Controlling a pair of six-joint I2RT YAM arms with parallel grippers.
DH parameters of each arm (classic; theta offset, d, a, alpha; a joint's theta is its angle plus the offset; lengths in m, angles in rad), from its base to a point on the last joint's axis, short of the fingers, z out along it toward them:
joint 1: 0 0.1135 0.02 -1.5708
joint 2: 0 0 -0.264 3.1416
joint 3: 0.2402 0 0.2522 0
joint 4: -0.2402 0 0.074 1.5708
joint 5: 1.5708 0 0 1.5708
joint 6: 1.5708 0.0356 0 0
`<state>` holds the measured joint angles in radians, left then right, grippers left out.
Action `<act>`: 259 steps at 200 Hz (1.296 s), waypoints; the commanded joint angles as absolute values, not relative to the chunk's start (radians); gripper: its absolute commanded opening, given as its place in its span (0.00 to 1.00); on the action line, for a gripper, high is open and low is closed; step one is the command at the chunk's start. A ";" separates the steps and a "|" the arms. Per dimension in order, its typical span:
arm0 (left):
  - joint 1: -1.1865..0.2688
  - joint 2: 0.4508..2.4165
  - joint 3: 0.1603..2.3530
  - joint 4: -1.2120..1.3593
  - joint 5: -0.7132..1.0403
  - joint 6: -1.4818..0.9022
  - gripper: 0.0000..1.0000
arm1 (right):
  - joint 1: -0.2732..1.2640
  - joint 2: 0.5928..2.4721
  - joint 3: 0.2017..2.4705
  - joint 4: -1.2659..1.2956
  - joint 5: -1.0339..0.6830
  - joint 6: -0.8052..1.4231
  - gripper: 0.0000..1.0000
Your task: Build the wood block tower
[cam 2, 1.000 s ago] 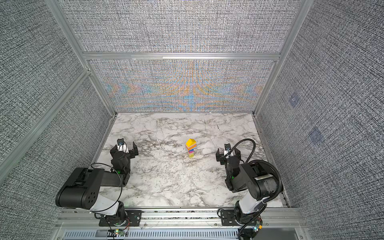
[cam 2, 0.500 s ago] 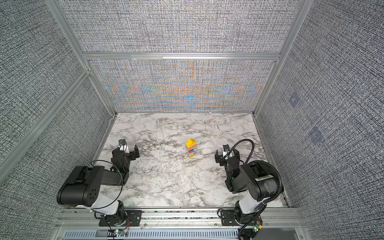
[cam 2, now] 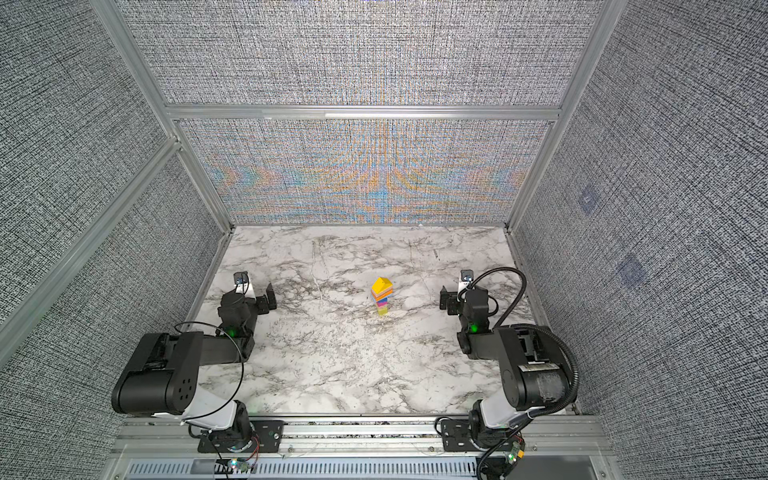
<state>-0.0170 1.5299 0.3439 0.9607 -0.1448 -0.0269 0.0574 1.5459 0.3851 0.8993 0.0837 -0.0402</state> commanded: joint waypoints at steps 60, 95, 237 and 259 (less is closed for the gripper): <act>-0.016 1.529 0.347 0.958 -0.129 -0.031 0.99 | 0.060 1.546 0.391 0.879 0.064 -0.029 0.99; -0.015 1.530 0.348 0.956 -0.129 -0.031 0.99 | 0.058 1.547 0.393 0.872 0.059 -0.026 0.99; -0.016 1.530 0.347 0.956 -0.130 -0.028 0.99 | 0.055 1.548 0.397 0.866 0.053 -0.025 0.99; -0.016 1.530 0.347 0.956 -0.130 -0.028 0.99 | 0.055 1.548 0.397 0.866 0.053 -0.025 0.99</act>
